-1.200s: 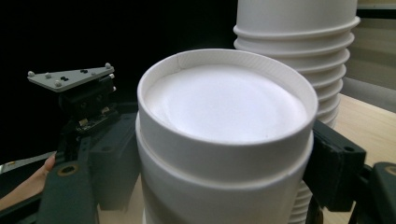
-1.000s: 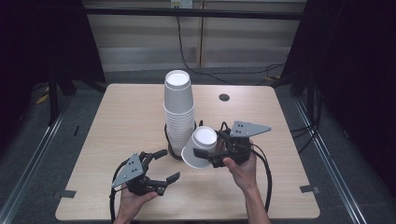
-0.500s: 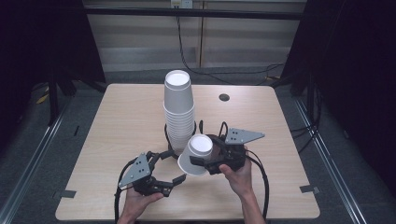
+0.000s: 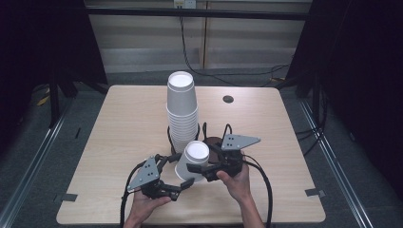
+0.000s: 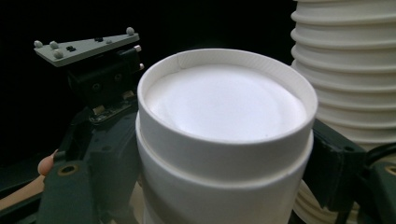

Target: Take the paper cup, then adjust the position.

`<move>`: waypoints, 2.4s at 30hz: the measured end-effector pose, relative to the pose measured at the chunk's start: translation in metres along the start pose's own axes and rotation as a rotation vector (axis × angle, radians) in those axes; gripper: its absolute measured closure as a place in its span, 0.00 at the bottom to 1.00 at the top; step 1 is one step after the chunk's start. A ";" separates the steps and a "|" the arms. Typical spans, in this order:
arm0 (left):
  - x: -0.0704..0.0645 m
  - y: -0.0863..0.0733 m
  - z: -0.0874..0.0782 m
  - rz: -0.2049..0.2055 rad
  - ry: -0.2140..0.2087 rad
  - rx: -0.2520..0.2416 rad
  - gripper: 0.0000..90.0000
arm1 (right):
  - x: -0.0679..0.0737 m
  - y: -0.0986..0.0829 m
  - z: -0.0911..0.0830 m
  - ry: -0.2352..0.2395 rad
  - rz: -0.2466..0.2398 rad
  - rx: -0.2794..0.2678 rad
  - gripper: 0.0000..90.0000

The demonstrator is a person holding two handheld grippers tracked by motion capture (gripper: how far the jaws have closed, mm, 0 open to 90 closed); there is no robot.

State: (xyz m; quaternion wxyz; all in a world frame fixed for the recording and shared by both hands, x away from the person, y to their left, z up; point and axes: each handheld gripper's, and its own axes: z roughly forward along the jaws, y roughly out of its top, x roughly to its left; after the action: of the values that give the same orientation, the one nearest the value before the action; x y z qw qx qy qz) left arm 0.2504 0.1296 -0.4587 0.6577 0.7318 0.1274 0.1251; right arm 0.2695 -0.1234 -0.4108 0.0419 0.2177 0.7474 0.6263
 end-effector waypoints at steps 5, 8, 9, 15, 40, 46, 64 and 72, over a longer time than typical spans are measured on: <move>0.001 -0.002 0.004 -0.007 -0.004 -0.010 0.12 | 0.000 -0.002 0.006 0.014 0.006 -0.003 0.25; 0.003 -0.002 0.007 -0.019 -0.015 -0.023 0.12 | 0.001 -0.002 0.008 0.026 0.009 -0.011 0.25; 0.003 -0.002 0.008 -0.019 -0.011 -0.025 0.12 | 0.001 -0.002 0.009 0.028 0.010 -0.011 0.25; 0.004 -0.003 0.011 -0.015 -0.024 -0.009 0.12 | 0.003 -0.001 0.012 0.037 0.002 -0.009 0.25; 0.011 -0.004 0.007 -0.042 -0.037 0.050 0.18 | -0.001 -0.004 0.010 0.023 0.026 -0.035 0.15; 0.017 -0.002 0.002 -0.041 -0.026 0.079 0.18 | -0.002 0.000 0.001 0.019 0.020 -0.026 0.15; 0.023 0.003 -0.002 0.002 -0.039 0.208 0.18 | -0.003 -0.005 -0.015 0.004 -0.004 0.082 0.14; 0.025 0.004 -0.005 0.018 -0.060 0.268 0.18 | -0.004 -0.003 -0.016 0.017 -0.014 0.150 0.14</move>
State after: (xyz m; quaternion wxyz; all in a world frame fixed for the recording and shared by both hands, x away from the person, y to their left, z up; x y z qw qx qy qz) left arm 0.2719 0.1429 -0.4539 0.5564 0.8176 0.1166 0.0910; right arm 0.2669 -0.1397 -0.4115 0.0233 0.2097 0.7941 0.5700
